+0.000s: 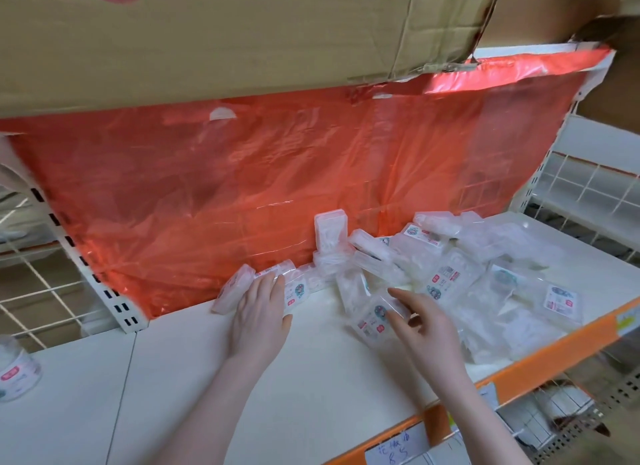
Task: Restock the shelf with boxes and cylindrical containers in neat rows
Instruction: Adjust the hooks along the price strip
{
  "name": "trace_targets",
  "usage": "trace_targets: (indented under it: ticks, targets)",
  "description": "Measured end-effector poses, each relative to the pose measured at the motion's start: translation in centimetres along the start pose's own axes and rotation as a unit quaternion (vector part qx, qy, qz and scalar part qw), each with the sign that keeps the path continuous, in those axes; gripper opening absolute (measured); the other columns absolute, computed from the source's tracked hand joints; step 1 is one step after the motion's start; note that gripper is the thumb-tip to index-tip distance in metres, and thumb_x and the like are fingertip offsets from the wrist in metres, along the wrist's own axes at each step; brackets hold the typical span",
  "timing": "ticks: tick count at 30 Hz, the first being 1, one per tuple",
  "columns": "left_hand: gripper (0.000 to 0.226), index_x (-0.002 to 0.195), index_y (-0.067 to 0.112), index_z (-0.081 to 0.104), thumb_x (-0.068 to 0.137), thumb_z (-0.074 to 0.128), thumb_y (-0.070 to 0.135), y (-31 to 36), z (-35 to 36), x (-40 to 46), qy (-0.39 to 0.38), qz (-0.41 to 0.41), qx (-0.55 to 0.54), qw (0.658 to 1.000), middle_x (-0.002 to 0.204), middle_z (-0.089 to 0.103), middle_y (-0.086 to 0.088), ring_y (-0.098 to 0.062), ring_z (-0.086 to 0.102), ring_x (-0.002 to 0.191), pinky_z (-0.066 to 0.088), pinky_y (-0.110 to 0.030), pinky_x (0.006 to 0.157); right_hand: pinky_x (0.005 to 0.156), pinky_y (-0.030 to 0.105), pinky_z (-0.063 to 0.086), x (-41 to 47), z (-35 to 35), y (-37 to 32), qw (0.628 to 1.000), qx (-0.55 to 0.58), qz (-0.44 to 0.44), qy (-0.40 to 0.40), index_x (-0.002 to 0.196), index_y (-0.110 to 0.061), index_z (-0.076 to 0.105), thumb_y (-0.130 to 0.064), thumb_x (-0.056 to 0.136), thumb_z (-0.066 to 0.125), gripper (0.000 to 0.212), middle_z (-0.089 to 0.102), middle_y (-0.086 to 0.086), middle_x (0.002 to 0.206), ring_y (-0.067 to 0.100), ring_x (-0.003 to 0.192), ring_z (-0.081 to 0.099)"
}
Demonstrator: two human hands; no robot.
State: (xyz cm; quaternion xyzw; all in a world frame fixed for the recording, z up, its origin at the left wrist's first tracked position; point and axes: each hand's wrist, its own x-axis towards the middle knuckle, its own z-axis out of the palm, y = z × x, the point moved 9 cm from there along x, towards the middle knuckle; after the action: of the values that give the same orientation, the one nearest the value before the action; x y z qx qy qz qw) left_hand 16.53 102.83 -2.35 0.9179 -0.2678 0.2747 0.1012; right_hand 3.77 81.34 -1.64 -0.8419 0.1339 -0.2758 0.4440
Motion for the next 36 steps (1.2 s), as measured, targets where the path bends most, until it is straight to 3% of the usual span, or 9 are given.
trace_targets:
  ticks: [3,9,12,15,17,21,26,31,36]
  targets:
    - [0.092,0.115,0.004,0.054,0.035,0.094,0.026,0.1,0.4,0.3,-0.003,-0.006,0.011,1.000,0.106,0.064,-0.011,-0.022,0.042,0.103,0.055,-0.037,0.078,0.069,0.017,0.041,0.5,0.6,-0.4,0.999,-0.036,-0.017,-0.003,0.109,-0.027,0.066,-0.012,0.085,0.065,0.029,0.056,-0.015,0.090,0.006,0.078,0.054]
    - [0.087,0.109,0.000,0.063,0.032,0.095,0.026,-0.1,0.5,0.5,0.014,-0.029,0.046,0.998,0.099,0.062,-0.011,-0.025,0.045,0.095,0.054,-0.036,0.073,0.074,0.022,0.031,1.2,3.0,-0.9,0.989,-0.142,-0.028,-0.005,0.122,-0.025,0.062,-0.006,0.090,0.055,0.038,0.053,0.001,0.116,0.019,0.102,0.053]
    - [0.086,0.108,0.002,0.066,0.030,0.095,0.022,-0.1,0.3,0.7,0.027,-0.031,0.061,0.997,0.096,0.062,-0.010,-0.026,0.049,0.091,0.054,-0.035,0.069,0.074,0.024,0.038,1.1,4.3,-1.0,0.988,-0.151,-0.020,-0.029,0.128,-0.026,0.057,-0.003,0.087,0.050,0.048,0.047,0.007,0.127,0.024,0.097,0.057]
    - [0.076,0.108,0.003,0.066,0.037,0.092,0.012,-0.2,0.2,1.0,0.043,-0.029,0.080,0.995,0.091,0.062,-0.009,-0.025,0.049,0.087,0.053,-0.034,0.068,0.069,0.033,0.046,0.8,4.7,-1.8,0.987,-0.158,-0.020,-0.013,0.126,-0.021,0.057,-0.029,0.088,0.042,0.042,0.052,0.011,0.116,0.031,0.091,0.059]
    - [0.072,0.109,0.004,0.066,0.041,0.090,0.008,-0.4,0.3,1.1,0.048,-0.026,0.092,0.994,0.089,0.061,-0.008,-0.026,0.055,0.081,0.053,-0.035,0.068,0.066,0.034,0.047,0.7,5.3,-1.8,0.985,-0.172,-0.013,-0.023,0.127,-0.020,0.053,-0.055,0.083,0.040,0.058,0.051,0.007,0.107,0.028,0.088,0.058]
    - [0.078,0.120,0.018,0.063,0.047,0.088,0.009,-0.4,0.5,0.9,0.052,0.002,0.089,0.995,0.086,0.058,-0.007,-0.026,0.053,0.079,0.051,-0.037,0.067,0.075,0.035,0.046,0.5,6.3,-0.8,0.974,-0.219,-0.014,-0.059,0.141,-0.015,0.037,-0.050,0.073,0.063,0.081,0.049,0.013,0.111,0.032,0.096,0.055]
    - [0.084,0.124,0.024,0.052,0.048,0.085,0.012,-0.1,0.6,1.0,0.055,0.030,0.082,0.995,0.092,0.057,-0.006,-0.026,0.051,0.086,0.041,-0.038,0.077,0.089,0.032,0.038,0.4,5.9,-0.2,0.972,-0.217,0.010,-0.089,0.149,-0.029,0.014,-0.058,0.063,0.022,0.091,0.040,0.006,0.114,0.027,0.104,0.047]
    - [0.089,0.123,0.013,0.060,0.039,0.087,0.026,0.3,0.5,1.7,0.028,0.017,0.095,0.995,0.090,0.055,-0.006,-0.025,0.043,0.085,0.032,-0.037,0.077,0.092,0.028,0.036,0.4,5.6,0.0,0.974,-0.201,0.011,-0.104,0.149,-0.021,0.010,-0.039,0.081,0.054,0.083,0.041,0.000,0.113,0.022,0.108,0.046]
    - [0.090,0.118,0.007,0.062,0.035,0.089,0.027,0.6,0.6,2.0,0.011,0.012,0.106,0.994,0.086,0.055,-0.008,-0.026,0.049,0.080,0.031,-0.038,0.076,0.090,0.026,0.034,0.4,4.9,0.1,0.978,-0.188,0.018,-0.088,0.149,-0.015,0.012,-0.035,0.082,0.059,0.085,0.043,0.000,0.115,0.019,0.110,0.045]
